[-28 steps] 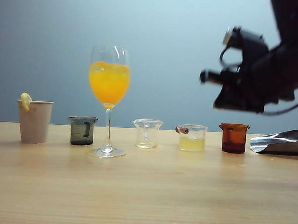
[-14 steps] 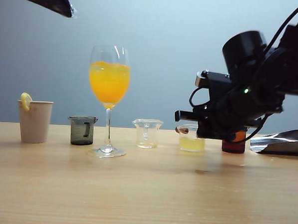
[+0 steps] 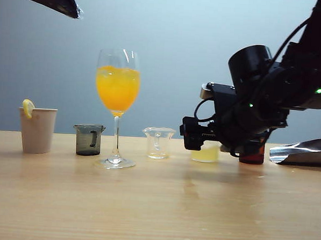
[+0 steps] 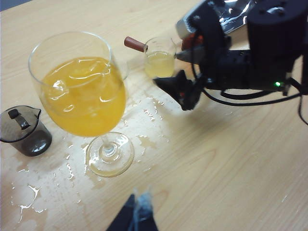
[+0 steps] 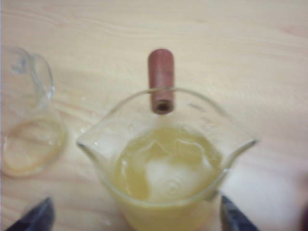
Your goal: Pick up the third measuring cup from the left, pour the pineapple juice inside into the goblet, and finally put the measuring cup back in its original place.
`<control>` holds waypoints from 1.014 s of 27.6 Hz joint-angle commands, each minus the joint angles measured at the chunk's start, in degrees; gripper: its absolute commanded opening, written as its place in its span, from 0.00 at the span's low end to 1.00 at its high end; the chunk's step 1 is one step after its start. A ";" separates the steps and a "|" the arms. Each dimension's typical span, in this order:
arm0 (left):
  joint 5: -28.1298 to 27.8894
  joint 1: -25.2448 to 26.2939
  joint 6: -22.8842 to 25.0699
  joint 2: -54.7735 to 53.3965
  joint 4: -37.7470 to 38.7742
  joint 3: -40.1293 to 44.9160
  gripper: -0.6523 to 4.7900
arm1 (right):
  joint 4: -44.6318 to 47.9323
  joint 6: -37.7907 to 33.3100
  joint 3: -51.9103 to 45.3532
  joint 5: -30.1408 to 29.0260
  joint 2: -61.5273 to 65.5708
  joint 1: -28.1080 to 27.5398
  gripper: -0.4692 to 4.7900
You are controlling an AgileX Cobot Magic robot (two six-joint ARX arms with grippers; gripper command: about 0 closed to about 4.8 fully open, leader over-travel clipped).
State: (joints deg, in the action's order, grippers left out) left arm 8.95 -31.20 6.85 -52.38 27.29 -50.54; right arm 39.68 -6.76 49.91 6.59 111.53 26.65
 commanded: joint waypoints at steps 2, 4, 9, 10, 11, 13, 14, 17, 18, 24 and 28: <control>0.07 -0.07 0.22 0.00 2.05 -0.13 0.11 | 0.79 -0.02 2.80 -0.07 2.54 0.00 0.93; 0.07 -0.07 0.22 0.00 2.34 -0.13 0.11 | 0.90 -0.02 3.96 -0.04 3.96 0.00 0.93; 0.07 -0.07 0.24 0.00 2.47 -0.11 0.11 | 1.27 -0.02 7.26 0.46 7.15 0.00 0.93; 0.07 -0.07 0.24 0.00 2.51 -0.11 0.11 | 1.31 -0.04 7.93 0.74 7.61 -0.02 0.93; 0.04 -0.07 0.24 0.00 2.86 -0.11 0.11 | 1.27 -0.07 9.03 1.05 8.48 -0.02 0.93; 0.07 -0.07 0.24 0.00 3.61 -0.11 0.11 | 1.27 -0.07 10.51 1.33 9.66 -0.07 0.93; 0.04 -0.07 0.24 0.00 3.87 -0.11 0.11 | 1.25 -0.07 11.10 1.42 10.25 -0.09 0.93; 0.02 -0.07 0.26 0.00 4.94 -0.11 0.11 | 1.25 -0.07 12.44 1.46 11.52 -0.22 0.93; -0.09 -0.07 0.26 0.00 5.55 -0.09 0.11 | 1.25 -0.11 13.18 1.44 12.22 -0.37 0.93; -0.20 -0.07 0.26 0.00 6.64 -0.09 0.11 | 1.29 -0.57 13.86 2.78 12.59 -1.05 0.89; -0.20 -0.07 0.26 0.00 6.75 -0.09 0.11 | 1.25 -0.57 13.86 2.73 12.59 -1.31 0.62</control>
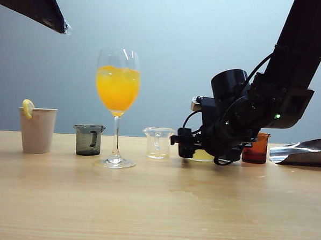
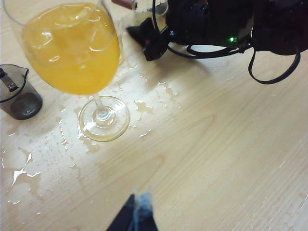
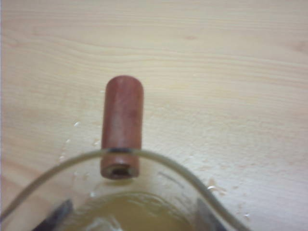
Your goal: Pick up the third measuring cup from the left, pour the pineapple juice inside into the goblet, and finally put the measuring cup back in its original place.
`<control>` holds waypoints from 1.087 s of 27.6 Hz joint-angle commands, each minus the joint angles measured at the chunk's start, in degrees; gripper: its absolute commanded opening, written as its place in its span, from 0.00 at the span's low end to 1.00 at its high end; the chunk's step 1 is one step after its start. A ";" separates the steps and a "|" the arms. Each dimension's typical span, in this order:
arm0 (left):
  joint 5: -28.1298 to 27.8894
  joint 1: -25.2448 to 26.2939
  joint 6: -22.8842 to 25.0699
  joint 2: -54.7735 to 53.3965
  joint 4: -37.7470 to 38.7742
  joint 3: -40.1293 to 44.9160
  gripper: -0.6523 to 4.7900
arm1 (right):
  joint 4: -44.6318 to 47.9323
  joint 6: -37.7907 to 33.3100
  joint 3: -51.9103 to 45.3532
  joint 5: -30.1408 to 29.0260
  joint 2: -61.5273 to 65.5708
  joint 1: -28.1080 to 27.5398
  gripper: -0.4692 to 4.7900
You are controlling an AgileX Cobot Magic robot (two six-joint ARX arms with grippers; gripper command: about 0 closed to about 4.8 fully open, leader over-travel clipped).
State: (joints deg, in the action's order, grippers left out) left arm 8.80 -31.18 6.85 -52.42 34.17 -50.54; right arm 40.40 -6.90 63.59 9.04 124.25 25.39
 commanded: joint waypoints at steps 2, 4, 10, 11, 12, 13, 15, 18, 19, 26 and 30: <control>-0.04 -0.09 0.26 0.04 0.07 -0.09 0.11 | 0.52 -0.44 0.17 0.24 -0.13 -0.04 0.53; -0.07 -0.09 0.26 0.04 0.04 -0.09 0.11 | 0.55 -0.44 0.17 0.02 -0.15 -0.04 0.52; -0.24 -0.09 0.22 0.04 0.02 -0.09 0.11 | 1.01 -0.42 0.24 -0.07 -2.84 0.02 0.46; -0.24 -0.09 0.22 0.04 0.00 -0.09 0.11 | 0.87 -0.39 0.22 -0.13 -3.63 0.02 0.46; -0.24 -0.09 0.24 0.04 -0.26 -0.09 0.11 | -0.13 -0.39 0.22 -0.13 -5.22 0.02 0.46; -0.24 -0.09 0.24 0.04 -0.46 -0.11 0.11 | -0.87 -0.39 0.22 -0.17 -6.23 0.02 0.46; -0.22 -0.09 0.24 0.04 -1.38 -0.11 0.11 | -2.97 -0.07 0.22 -1.03 -9.42 0.02 0.46; -0.17 -0.09 0.22 0.07 -2.56 -0.11 0.11 | -4.66 0.57 0.22 -1.68 -13.20 0.02 0.46; -0.17 -0.09 0.24 0.07 -2.64 -0.11 0.11 | -5.31 0.90 0.24 -1.68 -14.03 0.02 0.46; 0.24 -0.09 -4.07 0.07 -4.22 -0.42 0.11 | -15.37 2.67 0.24 -9.09 -25.09 0.15 0.46; 0.28 -0.09 -7.48 0.04 -4.74 -1.51 0.11 | -21.29 4.37 2.67 -11.17 -29.59 1.90 0.46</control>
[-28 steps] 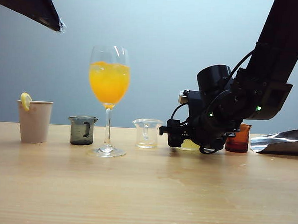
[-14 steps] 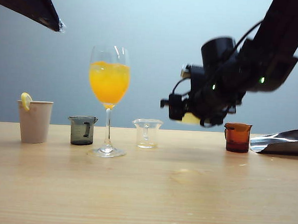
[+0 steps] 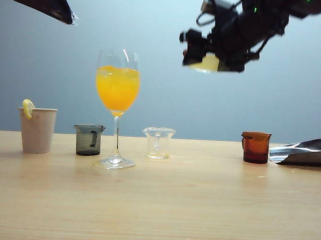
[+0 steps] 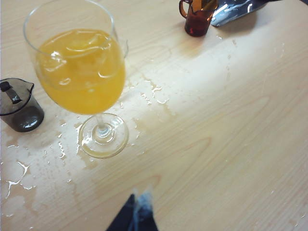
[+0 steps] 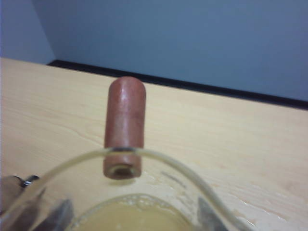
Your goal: Pick up the third measuring cup from the left, pour the pineapple juice inside into the goblet, and finally put the measuring cup back in its original place.
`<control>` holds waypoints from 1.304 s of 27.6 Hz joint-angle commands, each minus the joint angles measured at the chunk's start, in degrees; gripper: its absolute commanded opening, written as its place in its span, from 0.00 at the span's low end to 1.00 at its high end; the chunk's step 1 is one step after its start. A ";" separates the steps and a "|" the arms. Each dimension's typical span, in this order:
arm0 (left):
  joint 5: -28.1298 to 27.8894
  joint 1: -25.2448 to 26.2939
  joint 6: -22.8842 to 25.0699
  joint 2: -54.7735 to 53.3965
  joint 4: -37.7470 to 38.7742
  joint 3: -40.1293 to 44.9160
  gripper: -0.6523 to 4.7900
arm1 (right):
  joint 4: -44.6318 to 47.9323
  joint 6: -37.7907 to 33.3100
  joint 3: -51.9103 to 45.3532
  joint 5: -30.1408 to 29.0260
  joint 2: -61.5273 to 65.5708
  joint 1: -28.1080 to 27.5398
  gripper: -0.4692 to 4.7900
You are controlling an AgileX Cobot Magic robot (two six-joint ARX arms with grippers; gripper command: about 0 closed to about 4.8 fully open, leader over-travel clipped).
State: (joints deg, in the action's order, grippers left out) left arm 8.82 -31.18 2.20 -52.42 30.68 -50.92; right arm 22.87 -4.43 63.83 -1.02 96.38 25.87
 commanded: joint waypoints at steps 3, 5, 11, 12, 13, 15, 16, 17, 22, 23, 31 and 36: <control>0.24 -0.09 -3.21 0.02 -1.46 -2.10 0.11 | -9.70 3.06 6.91 -3.06 -1.68 3.50 0.46; 0.55 -0.09 -6.19 -0.04 -1.75 -2.71 0.11 | -10.34 5.81 8.55 -3.19 -1.68 5.40 0.46; -0.37 -0.15 -9.53 -0.79 -1.57 -4.42 0.11 | -14.58 10.54 12.83 -3.15 -1.46 9.11 0.46; -0.68 -0.15 -9.44 -1.40 -1.55 -4.48 0.11 | -14.43 11.13 12.87 -2.45 -1.46 9.75 0.46; -0.66 -0.15 -9.42 -1.79 -1.64 -4.50 0.11 | -14.47 11.82 12.87 -2.29 -1.46 10.01 0.46; -0.94 -0.15 -9.22 -3.45 -1.62 -4.50 0.11 | -14.56 12.20 12.87 -2.29 -1.36 10.08 0.46; -1.16 -0.15 -9.07 -4.09 -1.62 -4.50 0.11 | -14.51 12.20 12.87 -2.27 -1.36 10.08 0.46; -1.36 -0.13 -9.07 -5.05 -1.73 -4.50 0.11 | -14.49 12.20 12.87 -1.29 -1.33 10.08 0.46; -2.93 -0.11 -8.00 -6.56 -4.20 -4.48 0.11 | -12.41 13.46 13.62 -1.03 -0.46 9.94 0.46; -3.89 -0.11 -8.02 -6.56 -4.46 -4.48 0.11 | -12.44 13.46 14.19 -1.05 0.17 9.94 0.46; -9.53 -0.07 -8.04 -6.54 -4.61 -4.44 0.11 | -14.10 13.46 17.51 -0.20 3.43 9.94 0.46; -9.49 -0.07 -8.04 -6.54 -4.61 -4.44 0.11 | -13.73 13.68 17.51 -0.44 3.43 10.01 0.46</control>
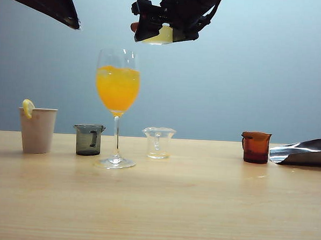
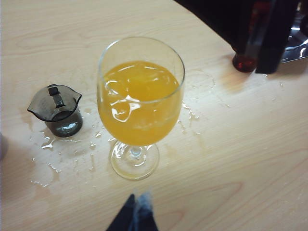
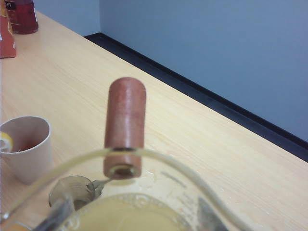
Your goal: Pick up the third measuring cup from the left, pour the pineapple juice inside into the goblet, and finally put the measuring cup back in its original place.
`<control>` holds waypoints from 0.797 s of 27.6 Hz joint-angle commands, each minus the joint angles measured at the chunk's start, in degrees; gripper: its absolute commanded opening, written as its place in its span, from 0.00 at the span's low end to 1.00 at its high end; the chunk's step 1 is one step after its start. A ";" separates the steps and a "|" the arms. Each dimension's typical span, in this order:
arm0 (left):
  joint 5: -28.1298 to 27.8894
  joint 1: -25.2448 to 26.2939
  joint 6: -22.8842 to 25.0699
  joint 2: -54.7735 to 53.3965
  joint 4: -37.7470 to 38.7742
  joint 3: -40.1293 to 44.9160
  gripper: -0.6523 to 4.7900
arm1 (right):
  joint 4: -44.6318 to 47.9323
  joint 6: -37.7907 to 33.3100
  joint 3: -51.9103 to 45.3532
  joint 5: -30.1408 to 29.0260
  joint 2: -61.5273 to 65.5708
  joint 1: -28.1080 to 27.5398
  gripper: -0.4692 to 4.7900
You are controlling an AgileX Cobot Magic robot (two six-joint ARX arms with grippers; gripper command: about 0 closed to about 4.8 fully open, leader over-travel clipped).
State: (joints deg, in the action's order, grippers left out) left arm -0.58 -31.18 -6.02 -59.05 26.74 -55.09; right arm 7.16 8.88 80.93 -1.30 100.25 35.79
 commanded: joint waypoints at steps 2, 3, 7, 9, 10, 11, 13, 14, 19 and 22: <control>-0.11 -0.07 0.17 0.11 -0.68 -0.26 0.11 | 1.64 0.44 0.42 -0.15 -0.44 0.09 0.46; -0.09 -0.07 0.17 0.11 -0.70 -0.26 0.11 | 1.64 0.44 0.42 -0.15 -0.44 0.09 0.46; -0.09 -0.07 0.17 0.11 -0.70 -0.26 0.11 | 1.73 0.42 0.42 -0.33 -0.46 0.09 0.46; -0.09 -0.07 0.17 0.11 -0.68 -0.26 0.11 | 1.68 0.44 0.42 -0.35 -0.46 0.11 0.46; -0.09 -0.07 0.17 0.11 -0.70 -0.26 0.11 | 1.70 0.44 0.42 -0.35 -0.46 0.11 0.46; -0.09 -0.07 0.17 0.11 -0.70 -0.26 0.11 | 1.75 0.44 0.42 -0.35 -0.46 0.11 0.46; -0.09 -0.07 0.17 0.09 -0.68 -0.26 0.11 | 2.16 0.52 0.42 -0.85 -0.46 0.11 0.46; -0.09 -0.07 0.17 0.09 -0.70 -0.26 0.11 | 2.21 0.59 0.42 -1.05 -0.46 0.11 0.46; -0.09 -0.07 0.17 0.11 -0.70 -0.26 0.11 | 2.34 4.17 0.42 -1.44 -0.46 0.17 0.46; -0.09 -0.07 0.17 0.09 -0.70 -0.26 0.11 | 2.27 7.06 0.42 -1.44 -0.46 0.44 0.46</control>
State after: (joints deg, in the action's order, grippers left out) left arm -0.60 -31.18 -6.02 -59.05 26.74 -55.09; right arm 7.49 14.68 80.93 -2.59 100.25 36.05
